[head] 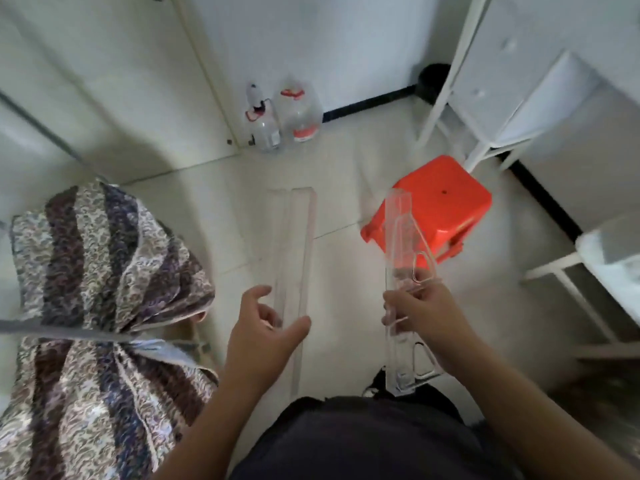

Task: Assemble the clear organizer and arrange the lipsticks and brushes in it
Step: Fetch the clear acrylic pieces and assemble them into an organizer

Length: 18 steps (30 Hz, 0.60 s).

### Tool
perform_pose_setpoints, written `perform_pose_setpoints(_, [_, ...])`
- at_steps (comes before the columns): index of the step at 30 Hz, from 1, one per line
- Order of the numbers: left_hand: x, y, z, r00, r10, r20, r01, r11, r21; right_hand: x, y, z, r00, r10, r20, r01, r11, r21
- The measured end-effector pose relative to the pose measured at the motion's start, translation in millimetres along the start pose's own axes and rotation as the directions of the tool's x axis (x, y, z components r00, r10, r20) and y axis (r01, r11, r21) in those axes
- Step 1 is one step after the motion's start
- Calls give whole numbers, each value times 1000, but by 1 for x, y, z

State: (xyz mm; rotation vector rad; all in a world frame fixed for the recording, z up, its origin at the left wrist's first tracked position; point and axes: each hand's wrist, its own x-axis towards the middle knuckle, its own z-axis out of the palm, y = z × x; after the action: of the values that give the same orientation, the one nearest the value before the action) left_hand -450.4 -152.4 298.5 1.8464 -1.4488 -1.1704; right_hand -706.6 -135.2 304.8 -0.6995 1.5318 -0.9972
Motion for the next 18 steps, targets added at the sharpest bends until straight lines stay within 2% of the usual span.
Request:
perform_pose_setpoints(3, [18, 39, 52, 997, 25, 77, -27, 999, 19, 15, -11, -62, 998, -9, -62, 8, 1000, -3])
perform_pose_setpoints(9, [61, 120, 141, 973, 86, 212, -96, 995, 35, 36, -27, -171, 975, 0, -224, 25, 994, 108])
perform_pose_setpoints(18, [155, 208, 235, 914, 170, 368, -225, 968, 112, 78, -34, -267, 887, 118, -446, -28, 979, 203])
